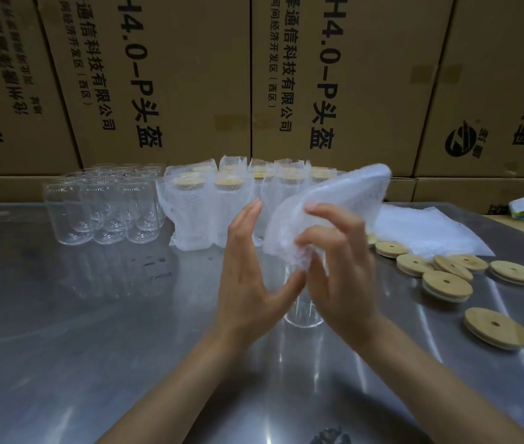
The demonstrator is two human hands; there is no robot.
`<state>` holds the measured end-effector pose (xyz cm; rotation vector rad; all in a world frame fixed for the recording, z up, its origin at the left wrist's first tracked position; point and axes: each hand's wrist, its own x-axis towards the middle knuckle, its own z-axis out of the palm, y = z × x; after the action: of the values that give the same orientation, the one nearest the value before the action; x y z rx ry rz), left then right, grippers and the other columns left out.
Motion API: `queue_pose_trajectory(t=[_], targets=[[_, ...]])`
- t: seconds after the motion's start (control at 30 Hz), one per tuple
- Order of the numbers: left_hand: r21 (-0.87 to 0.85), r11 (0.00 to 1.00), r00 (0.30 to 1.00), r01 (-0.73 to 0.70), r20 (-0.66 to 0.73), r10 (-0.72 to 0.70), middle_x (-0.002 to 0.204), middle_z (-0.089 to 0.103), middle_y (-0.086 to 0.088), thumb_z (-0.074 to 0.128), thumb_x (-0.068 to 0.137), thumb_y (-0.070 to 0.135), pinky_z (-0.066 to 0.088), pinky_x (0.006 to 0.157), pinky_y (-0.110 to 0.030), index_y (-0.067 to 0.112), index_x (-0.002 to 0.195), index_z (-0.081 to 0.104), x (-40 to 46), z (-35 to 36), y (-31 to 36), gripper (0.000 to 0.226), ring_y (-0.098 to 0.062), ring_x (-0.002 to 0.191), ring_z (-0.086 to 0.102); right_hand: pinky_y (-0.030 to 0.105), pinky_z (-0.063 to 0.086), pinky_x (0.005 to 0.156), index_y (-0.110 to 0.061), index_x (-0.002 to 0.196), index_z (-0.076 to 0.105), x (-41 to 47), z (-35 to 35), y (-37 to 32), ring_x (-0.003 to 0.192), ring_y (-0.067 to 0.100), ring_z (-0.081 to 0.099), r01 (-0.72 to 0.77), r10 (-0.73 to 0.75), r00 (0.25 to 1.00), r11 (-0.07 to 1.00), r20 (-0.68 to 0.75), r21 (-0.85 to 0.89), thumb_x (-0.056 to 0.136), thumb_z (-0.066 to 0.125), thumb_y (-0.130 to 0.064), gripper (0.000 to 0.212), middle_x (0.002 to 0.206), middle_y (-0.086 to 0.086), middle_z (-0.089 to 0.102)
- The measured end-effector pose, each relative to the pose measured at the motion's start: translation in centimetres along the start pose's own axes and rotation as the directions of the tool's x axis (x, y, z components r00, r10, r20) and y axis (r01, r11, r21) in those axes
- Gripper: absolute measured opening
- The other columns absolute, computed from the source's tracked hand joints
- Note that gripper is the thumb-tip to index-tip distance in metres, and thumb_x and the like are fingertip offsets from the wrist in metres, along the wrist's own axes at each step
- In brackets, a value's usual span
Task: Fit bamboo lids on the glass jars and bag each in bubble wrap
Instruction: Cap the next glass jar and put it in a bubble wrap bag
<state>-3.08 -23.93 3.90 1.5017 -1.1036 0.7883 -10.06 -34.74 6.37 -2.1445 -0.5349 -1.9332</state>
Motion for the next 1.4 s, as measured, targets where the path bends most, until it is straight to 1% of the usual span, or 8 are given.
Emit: queue_pose_trajectory(t=[0.27,0.43,0.57,0.7,0.8,1.0,1.17,1.4], targets=[[-0.182,0.949,0.951,0.259,-0.123,-0.283,0.084,0.068,0.016,0.053,0.086,0.032,0.046,0.07,-0.01,0.027,0.1,0.062,0.7,-0.7,-0.7,0.017,0.003,0.079,0.063,0.031,0.048,0.098,-0.012,0.115,0.047,-0.7,0.6,-0.6,0.123,0.023,0.053,0.076,-0.079,0.984,0.997,0.161,0.026,0.098,0.048,-0.022,0.02,0.133,0.011,0.053],[-0.561,0.548,0.605,0.62,-0.102,-0.79,0.079,0.075,0.011,0.049,0.099,0.02,0.055,0.065,-0.021,0.025,0.075,0.075,1.8,-1.6,-3.7,0.036,-0.006,0.073,0.069,0.028,0.034,0.107,-0.01,0.126,0.046,-1.1,0.3,1.2,0.124,0.019,0.045,-0.142,0.152,0.983,0.985,0.104,-0.093,0.092,0.055,-0.029,0.04,0.134,0.005,0.045],[-0.539,0.313,0.375,0.782,0.005,-0.927,0.075,0.063,0.0,0.053,0.089,-0.001,0.05,0.052,-0.02,0.011,0.096,0.065,0.8,-2.1,-6.3,0.019,-0.014,0.065,0.058,0.008,0.024,0.104,-0.006,0.125,0.054,-2.0,0.0,2.4,0.119,0.012,0.038,-0.354,0.369,0.92,0.927,0.133,-0.125,0.084,0.06,-0.039,0.053,0.127,0.011,0.046],[-0.269,0.43,0.449,0.862,0.011,-0.893,0.088,0.06,-0.009,0.054,0.081,-0.009,0.042,0.057,-0.026,0.002,0.111,0.057,-0.1,-2.2,-7.6,0.033,-0.023,0.075,0.056,0.001,0.031,0.092,-0.02,0.133,0.045,-2.4,-0.4,3.5,0.12,0.006,0.041,-0.487,0.491,0.827,0.869,0.276,-0.086,0.074,0.062,-0.057,0.072,0.132,-0.002,0.04],[0.072,0.579,0.583,0.812,-0.121,-0.803,0.136,0.039,-0.015,0.068,0.075,0.0,0.039,0.098,-0.036,0.004,0.134,0.035,-0.4,-2.5,-8.1,0.067,-0.028,0.124,0.042,0.023,0.051,0.076,-0.043,0.13,0.033,-2.3,-0.8,4.1,0.102,0.0,0.057,-0.591,0.583,0.721,0.8,0.376,-0.107,0.067,0.06,-0.071,0.074,0.121,-0.024,0.047],[0.638,0.681,0.887,0.359,-0.006,-0.462,0.152,0.02,-0.012,0.073,0.077,0.021,0.004,0.117,-0.042,0.012,0.144,0.03,-0.7,-2.5,-7.3,0.081,-0.031,0.141,0.019,0.034,0.055,0.072,-0.042,0.12,0.035,-2.8,-0.9,4.7,0.094,0.008,0.063,-0.662,0.658,0.729,0.748,0.191,-0.05,0.065,0.069,-0.065,0.069,0.113,-0.031,0.05],[0.521,0.795,0.714,0.312,0.423,-0.558,0.112,0.055,0.015,0.066,0.076,0.06,0.043,0.089,-0.028,0.032,0.11,0.062,-1.4,-1.1,-5.9,0.043,-0.008,0.107,0.053,0.039,0.054,0.087,-0.037,0.116,0.037,-3.2,-0.4,6.0,0.101,0.018,0.064,-0.832,0.86,0.51,0.487,0.021,0.265,0.062,0.077,-0.058,0.071,0.119,0.001,0.059],[0.602,0.725,0.605,0.334,0.453,-0.655,0.077,0.058,0.015,0.064,0.077,0.051,0.038,0.063,-0.025,0.03,0.075,0.053,-1.4,-1.0,-5.6,0.024,-0.011,0.082,0.057,0.029,0.054,0.054,-0.028,0.132,0.048,-3.6,-0.5,7.1,0.104,0.018,0.065,-0.83,0.964,-0.04,-0.178,0.262,0.529,0.072,0.079,-0.046,0.07,0.126,-0.002,0.062]])
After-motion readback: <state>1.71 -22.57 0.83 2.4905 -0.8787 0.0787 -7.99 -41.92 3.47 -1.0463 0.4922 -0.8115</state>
